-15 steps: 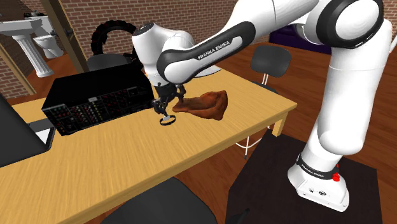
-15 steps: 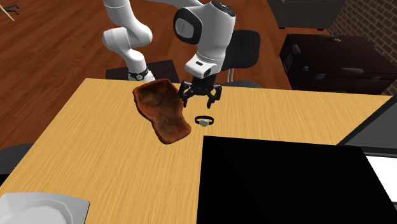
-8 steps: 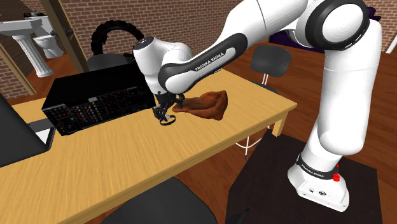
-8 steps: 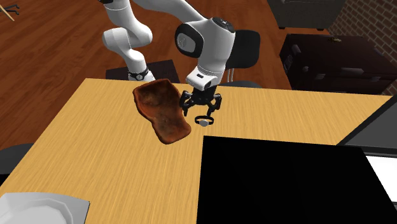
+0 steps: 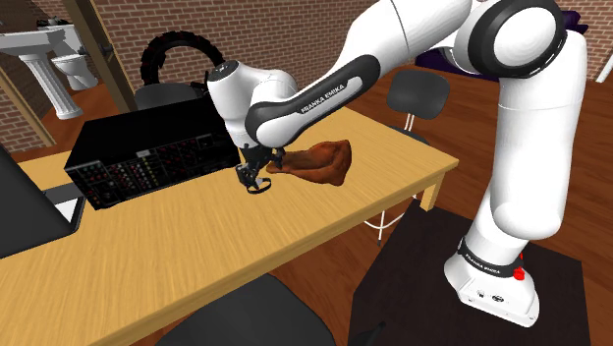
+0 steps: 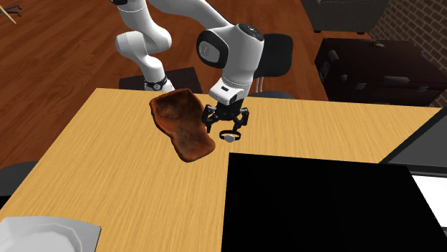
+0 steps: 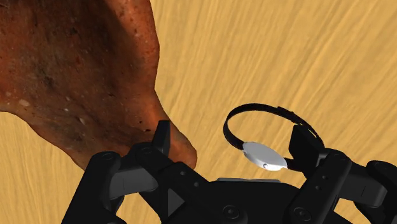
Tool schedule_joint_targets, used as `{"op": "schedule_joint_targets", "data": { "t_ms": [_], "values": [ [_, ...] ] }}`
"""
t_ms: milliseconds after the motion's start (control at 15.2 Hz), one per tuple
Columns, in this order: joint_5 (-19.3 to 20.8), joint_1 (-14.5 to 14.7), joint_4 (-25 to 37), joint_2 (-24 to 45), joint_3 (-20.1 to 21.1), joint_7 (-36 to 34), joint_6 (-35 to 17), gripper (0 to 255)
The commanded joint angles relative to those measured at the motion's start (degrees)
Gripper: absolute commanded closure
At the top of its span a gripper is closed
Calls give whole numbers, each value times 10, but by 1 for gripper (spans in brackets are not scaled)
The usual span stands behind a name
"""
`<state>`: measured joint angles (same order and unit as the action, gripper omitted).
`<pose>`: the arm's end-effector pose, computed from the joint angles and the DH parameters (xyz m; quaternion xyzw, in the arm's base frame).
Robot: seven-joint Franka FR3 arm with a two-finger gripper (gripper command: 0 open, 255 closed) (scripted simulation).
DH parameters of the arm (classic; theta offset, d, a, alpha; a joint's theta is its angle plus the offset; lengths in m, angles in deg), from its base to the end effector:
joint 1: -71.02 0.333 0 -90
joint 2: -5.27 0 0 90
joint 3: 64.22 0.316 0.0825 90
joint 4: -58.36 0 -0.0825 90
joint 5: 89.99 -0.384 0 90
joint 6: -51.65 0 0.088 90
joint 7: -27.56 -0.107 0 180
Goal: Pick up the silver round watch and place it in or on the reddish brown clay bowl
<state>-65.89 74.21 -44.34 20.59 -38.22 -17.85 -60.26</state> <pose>0.5607 0.2617 0.4101 0.9887 -0.0592 0.0526 0.1273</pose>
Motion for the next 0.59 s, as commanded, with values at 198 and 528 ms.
{"op": "schedule_joint_targets", "data": {
  "t_ms": [198, 528],
  "values": [
    [0, 0, 0, 0, 0, 0, 0, 255],
    [0, 0, 0, 0, 0, 0, 0, 255]
  ]
}}
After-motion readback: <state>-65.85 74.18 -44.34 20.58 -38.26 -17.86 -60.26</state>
